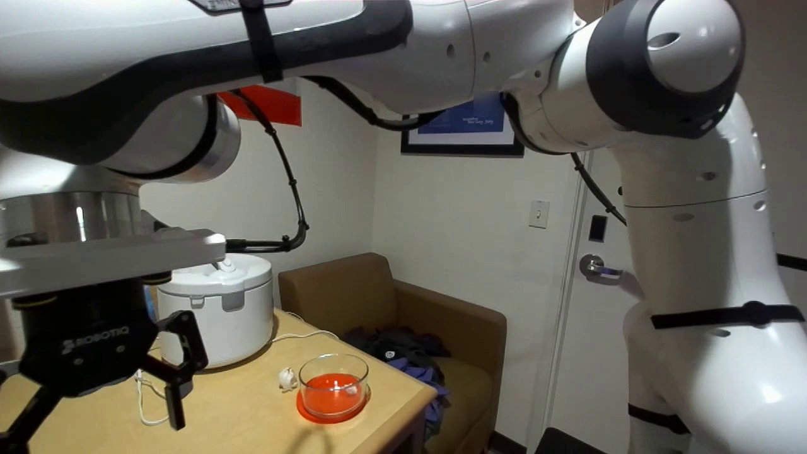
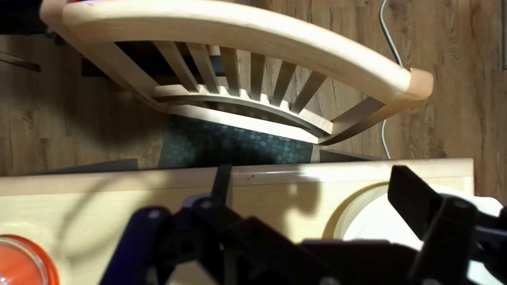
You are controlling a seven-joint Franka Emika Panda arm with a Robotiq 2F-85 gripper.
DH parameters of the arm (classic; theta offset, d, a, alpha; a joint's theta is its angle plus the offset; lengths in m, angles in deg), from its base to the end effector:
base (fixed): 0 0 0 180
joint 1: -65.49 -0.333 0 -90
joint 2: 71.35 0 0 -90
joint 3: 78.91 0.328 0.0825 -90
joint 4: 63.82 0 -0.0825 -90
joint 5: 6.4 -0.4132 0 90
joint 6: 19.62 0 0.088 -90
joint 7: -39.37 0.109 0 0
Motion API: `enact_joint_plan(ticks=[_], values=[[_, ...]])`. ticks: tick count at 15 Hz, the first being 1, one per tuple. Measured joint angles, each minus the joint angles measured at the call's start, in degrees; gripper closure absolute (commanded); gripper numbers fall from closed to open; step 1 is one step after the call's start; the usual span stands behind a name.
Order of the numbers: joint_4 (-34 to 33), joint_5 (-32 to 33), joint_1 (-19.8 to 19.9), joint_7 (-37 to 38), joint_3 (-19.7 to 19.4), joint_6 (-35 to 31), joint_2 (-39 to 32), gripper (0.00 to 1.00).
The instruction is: Move the bowl to the left
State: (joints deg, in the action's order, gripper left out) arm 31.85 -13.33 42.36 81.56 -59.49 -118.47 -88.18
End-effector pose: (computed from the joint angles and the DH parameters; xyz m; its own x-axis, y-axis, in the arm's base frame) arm 0.4801 0.4321 0.4260 0.9523 -0.0265 -0.3039 -0.0291 -0.9996 -0.0042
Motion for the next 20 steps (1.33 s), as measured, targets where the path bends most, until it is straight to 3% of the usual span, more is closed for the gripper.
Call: enact_joint_plan(ticks=[5,10,20], values=[[-7.6,1.3,-3.4,0.9,-0.2,0.3,-6.6,0.0],[-8.1,0.6,-3.7,1.2,-1.0,-0.2,-7.1,0.0],[-8.4,0.4,-8.1,18.0,-4.5,-9.3,-13.8,0.0]])
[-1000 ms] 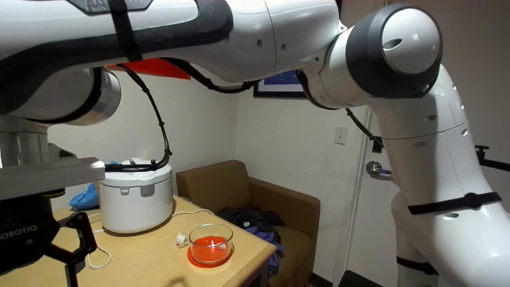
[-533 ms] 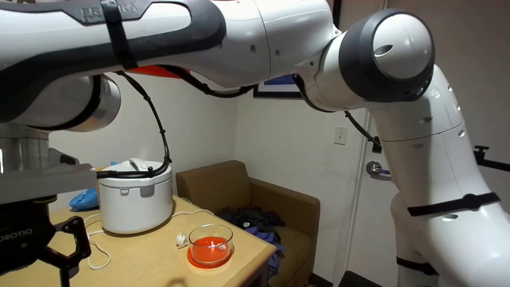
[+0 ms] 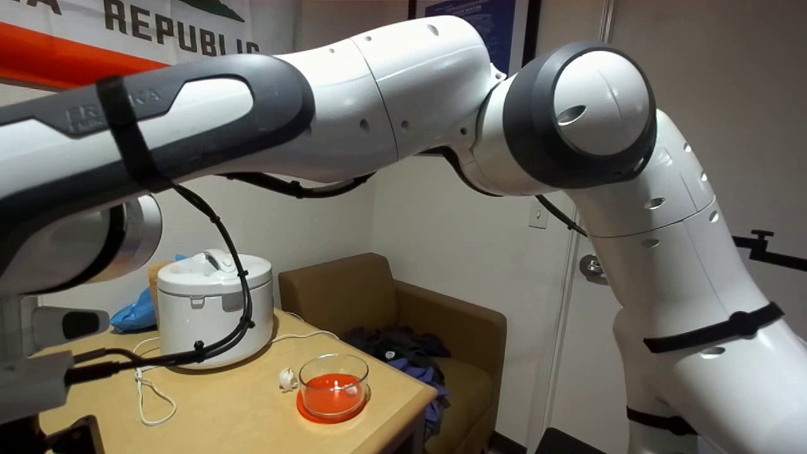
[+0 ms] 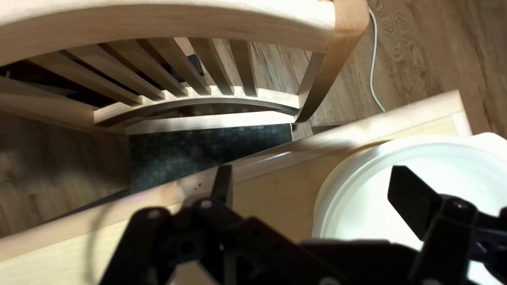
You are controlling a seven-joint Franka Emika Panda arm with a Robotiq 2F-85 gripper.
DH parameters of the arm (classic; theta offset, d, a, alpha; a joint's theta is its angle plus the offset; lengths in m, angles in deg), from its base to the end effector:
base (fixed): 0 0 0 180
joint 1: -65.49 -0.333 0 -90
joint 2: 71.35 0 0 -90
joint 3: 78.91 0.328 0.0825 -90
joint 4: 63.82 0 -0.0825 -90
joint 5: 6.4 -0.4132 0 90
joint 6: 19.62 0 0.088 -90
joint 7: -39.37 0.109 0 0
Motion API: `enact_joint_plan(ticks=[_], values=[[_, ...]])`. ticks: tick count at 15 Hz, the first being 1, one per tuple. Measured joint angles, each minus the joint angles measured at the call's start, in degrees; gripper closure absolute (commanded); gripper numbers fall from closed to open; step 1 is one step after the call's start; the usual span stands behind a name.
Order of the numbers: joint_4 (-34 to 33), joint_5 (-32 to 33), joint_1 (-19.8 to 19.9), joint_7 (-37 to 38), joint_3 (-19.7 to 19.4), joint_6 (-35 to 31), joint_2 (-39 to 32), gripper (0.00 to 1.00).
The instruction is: Move the bowl to the left
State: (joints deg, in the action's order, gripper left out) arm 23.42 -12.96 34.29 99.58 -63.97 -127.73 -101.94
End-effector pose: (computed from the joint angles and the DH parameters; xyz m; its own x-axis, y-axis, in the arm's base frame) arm 0.5046 0.5000 0.3432 0.9119 -0.3002 -0.2798 -0.3061 -0.9517 0.0233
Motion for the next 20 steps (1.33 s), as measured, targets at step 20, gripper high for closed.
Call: enact_joint_plan(ticks=[20], values=[[-4.5,6.3,-6.1,26.6,-5.6,-4.6,-8.3,0.0]])
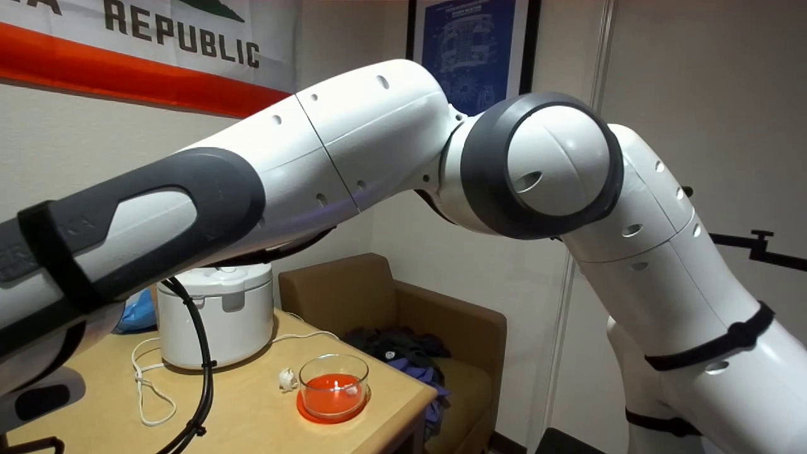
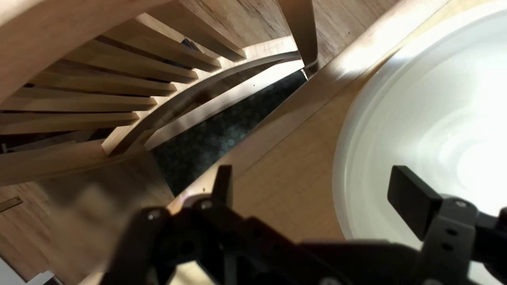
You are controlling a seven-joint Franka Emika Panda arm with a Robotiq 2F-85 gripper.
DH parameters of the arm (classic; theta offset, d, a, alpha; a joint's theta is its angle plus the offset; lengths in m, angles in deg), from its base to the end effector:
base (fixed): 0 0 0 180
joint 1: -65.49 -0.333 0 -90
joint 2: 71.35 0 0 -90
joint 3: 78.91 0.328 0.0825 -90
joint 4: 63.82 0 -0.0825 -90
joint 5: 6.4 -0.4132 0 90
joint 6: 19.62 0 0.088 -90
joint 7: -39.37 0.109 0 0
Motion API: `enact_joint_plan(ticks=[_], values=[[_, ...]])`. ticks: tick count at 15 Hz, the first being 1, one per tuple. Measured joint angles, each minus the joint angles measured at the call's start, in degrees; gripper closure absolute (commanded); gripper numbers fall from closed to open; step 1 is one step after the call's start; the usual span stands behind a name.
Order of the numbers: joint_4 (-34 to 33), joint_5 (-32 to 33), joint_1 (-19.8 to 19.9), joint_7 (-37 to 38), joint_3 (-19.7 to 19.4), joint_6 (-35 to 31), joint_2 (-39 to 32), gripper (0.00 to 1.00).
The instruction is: Move the bowl to the left
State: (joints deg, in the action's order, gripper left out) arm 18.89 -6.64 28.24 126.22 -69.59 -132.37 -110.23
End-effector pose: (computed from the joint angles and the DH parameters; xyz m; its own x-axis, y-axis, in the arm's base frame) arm 0.5202 0.5206 0.2743 0.7330 -0.6707 -0.1131 -0.6564 -0.7411 0.1407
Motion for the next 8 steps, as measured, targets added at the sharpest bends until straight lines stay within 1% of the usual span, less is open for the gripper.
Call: enact_joint_plan(ticks=[4,8], values=[[-0.2,0.0,0.0,0.0,-0.1,0.1,-0.4,0.0],[-2.1,0.0,0.1,0.0,-0.2,0.0,-3.2,0.0]])
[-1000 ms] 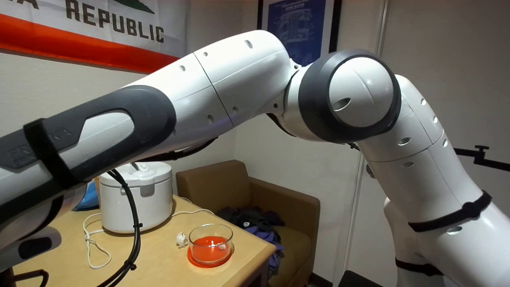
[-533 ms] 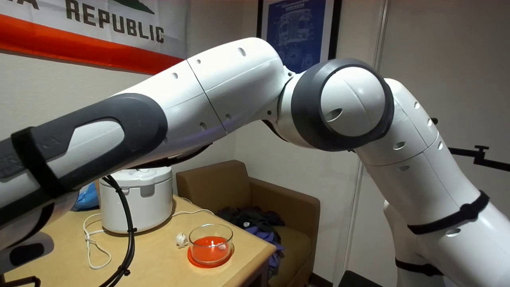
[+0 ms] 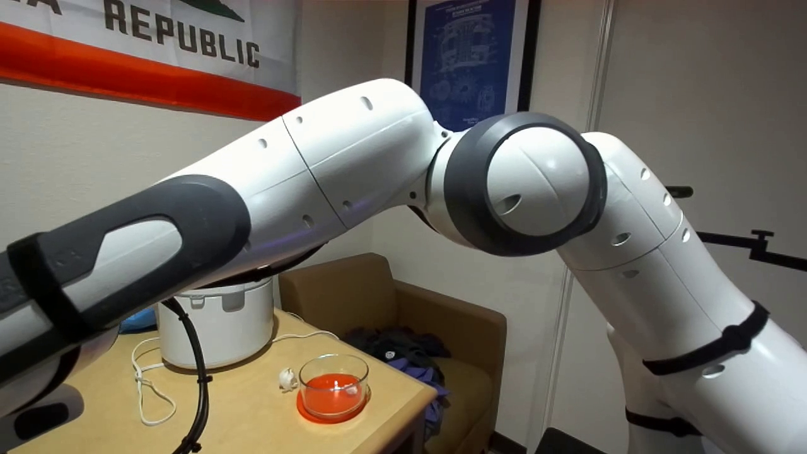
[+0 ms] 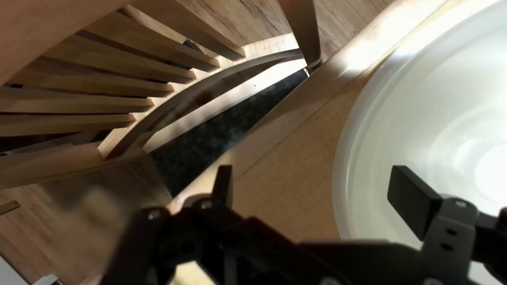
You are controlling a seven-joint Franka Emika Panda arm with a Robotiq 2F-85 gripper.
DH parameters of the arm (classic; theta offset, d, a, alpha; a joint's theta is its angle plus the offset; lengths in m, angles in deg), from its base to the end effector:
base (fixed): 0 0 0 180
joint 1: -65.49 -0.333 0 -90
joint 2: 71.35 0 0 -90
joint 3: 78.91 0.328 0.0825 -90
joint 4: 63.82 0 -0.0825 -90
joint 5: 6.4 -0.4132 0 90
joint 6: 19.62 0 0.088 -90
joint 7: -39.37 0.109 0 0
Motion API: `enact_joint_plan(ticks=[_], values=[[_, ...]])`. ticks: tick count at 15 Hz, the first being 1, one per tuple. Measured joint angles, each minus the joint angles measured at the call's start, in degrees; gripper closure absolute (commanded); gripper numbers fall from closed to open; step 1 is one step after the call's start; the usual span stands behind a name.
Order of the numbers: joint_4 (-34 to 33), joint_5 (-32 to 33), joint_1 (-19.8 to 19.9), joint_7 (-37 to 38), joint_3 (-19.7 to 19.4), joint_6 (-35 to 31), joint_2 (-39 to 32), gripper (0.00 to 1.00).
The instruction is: Move the bowl to the left
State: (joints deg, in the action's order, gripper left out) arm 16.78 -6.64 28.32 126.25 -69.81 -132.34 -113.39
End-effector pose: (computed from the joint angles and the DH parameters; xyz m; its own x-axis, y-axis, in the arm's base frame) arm 0.5277 0.5214 0.2506 0.7253 -0.6782 -0.1183 -0.6603 -0.7339 0.1591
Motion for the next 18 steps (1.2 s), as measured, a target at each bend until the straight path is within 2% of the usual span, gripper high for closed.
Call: enact_joint_plan(ticks=[2,3,4,12,13,14,15,18], values=[[-1.4,0.0,0.0,0.0,0.0,0.0,-1.7,0.0],[-2.0,0.0,0.1,0.0,0.0,-0.1,-2.5,0.17],[-2.6,0.0,0.1,0.0,0.0,-0.1,-3.1,0.28],[-5.8,-0.1,0.2,0.0,-0.1,-0.1,-5.8,0.88],[-6.0,-0.1,0.2,0.0,-0.1,-0.2,-5.9,0.93],[-6.0,-0.1,0.2,0.0,-0.1,-0.2,-5.9,0.94],[-6.1,-0.1,0.2,0.0,-0.1,-0.6,-5.9,0.91],[-6.2,-0.3,0.5,0.0,0.0,-2.5,-5.7,0.94]])
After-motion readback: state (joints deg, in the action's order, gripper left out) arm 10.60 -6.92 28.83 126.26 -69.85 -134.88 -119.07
